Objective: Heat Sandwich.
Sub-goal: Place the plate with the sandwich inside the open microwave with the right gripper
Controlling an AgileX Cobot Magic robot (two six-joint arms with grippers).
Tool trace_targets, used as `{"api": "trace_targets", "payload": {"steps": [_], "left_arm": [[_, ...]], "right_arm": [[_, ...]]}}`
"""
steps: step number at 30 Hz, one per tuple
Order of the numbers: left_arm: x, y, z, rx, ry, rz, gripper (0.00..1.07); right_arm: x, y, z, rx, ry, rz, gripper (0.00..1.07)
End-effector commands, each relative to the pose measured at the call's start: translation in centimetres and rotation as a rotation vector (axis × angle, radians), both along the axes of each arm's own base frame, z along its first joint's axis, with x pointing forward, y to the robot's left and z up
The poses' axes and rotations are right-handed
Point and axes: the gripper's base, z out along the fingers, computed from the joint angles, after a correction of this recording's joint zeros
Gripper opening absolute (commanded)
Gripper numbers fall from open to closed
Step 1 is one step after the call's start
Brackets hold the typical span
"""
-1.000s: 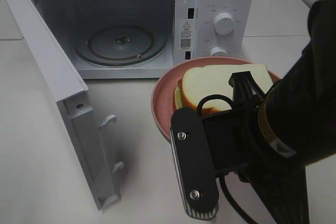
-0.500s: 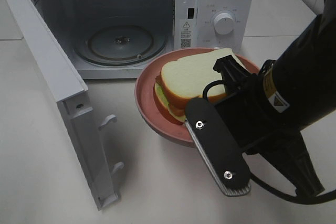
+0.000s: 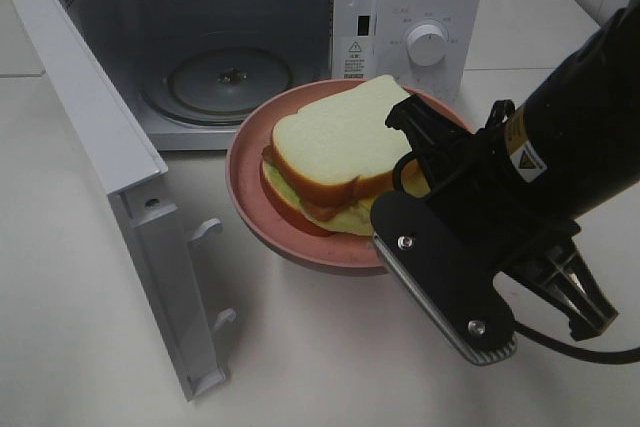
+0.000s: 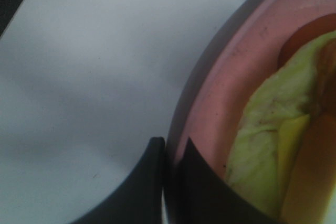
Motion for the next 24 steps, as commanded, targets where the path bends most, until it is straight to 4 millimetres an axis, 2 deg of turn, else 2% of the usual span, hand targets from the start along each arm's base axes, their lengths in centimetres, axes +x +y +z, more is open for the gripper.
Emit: {"api": "trace_targets", "payload": {"steps": [1,9,17,24], "left_arm": [[-0.3,0.0,0.1,-0.002,-0.039,-0.003,1.01],[-0.3,0.0,0.1,-0.002,-0.039,-0.003,1.01],[-0.3,0.0,0.1,-0.002,-0.039,-0.003,1.01],[-0.3,0.0,0.1,-0.002,-0.039,-0.003,1.01]], "right_arm": [[0.4,0.3,-0.1,0.018,-0.023,0.024,0.02],[1.1,1.3,-1.2,0.034,-0.021,0.034,0.02],[2.7,3.2,-2.2,0.031,-0.013,0.039,0.02],[5.7,4.2,-2.9,0.042,-0.008,-0.015,0.02]]}}
